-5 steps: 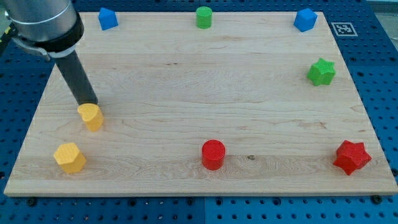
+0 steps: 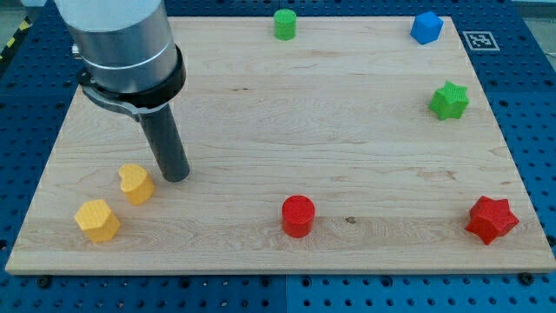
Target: Push the heart into the hexagon
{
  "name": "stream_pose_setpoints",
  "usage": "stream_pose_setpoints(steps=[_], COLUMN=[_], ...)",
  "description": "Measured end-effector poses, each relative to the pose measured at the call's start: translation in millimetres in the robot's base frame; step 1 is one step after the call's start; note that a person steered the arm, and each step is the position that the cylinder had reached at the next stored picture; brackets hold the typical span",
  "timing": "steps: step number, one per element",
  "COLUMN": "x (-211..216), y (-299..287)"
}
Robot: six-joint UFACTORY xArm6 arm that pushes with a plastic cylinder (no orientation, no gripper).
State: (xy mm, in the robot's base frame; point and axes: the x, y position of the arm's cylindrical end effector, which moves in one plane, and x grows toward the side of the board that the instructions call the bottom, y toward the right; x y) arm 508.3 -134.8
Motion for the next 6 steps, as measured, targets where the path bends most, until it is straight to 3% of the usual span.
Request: stream_pose_setpoints(steps=[4,6], x=[-3.9,-8.7], y=[-10.8,-46.3])
